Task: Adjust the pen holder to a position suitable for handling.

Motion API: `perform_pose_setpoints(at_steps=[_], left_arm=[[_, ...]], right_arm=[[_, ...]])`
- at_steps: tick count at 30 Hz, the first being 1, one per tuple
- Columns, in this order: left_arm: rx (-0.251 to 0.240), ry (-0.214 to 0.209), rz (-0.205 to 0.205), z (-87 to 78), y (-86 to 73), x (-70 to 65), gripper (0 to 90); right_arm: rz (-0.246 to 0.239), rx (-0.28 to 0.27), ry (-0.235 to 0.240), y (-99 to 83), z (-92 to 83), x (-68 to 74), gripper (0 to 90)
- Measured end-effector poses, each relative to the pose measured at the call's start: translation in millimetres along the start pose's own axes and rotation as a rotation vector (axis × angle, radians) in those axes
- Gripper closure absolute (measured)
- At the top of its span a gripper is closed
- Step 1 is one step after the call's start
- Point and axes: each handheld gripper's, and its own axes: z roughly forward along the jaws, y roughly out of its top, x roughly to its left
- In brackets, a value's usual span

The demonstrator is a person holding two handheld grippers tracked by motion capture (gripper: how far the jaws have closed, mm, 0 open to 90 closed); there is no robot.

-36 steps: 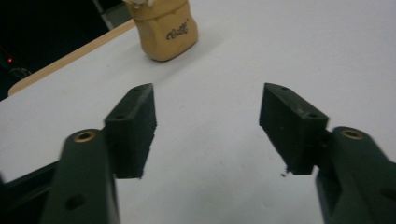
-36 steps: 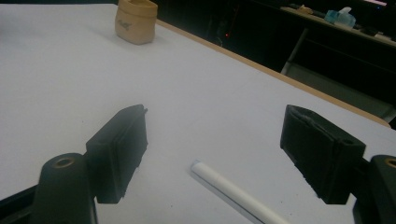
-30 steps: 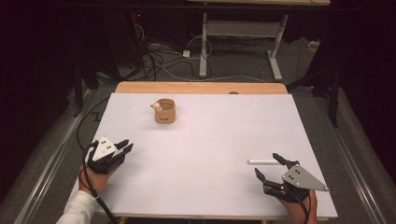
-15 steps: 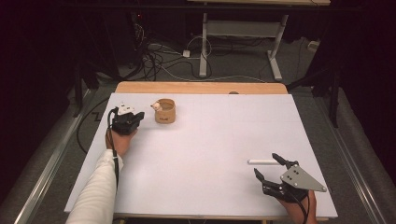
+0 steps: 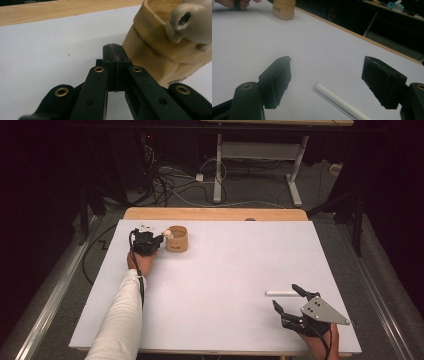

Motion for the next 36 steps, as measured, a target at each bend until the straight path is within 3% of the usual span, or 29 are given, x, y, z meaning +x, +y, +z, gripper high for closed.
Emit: perform_pose_setpoints(at_steps=[10,18,36], left_arm=[[0.006,0.006,-0.028,10.2,5.4,-3.4,87.5],[0.012,0.019,-0.026,12.3,6.3,-4.6,87.5],[0.018,0.007,0.072,25.2,13.2,-22.5,87.5]], right_arm=[[-0.001,0.003,0.001,-2.3,1.2,-2.2,23.8],[0.001,0.004,0.008,-2.1,2.4,-1.9,24.1],[-0.004,0.010,0.013,-3.4,4.4,-2.4,24.2]])
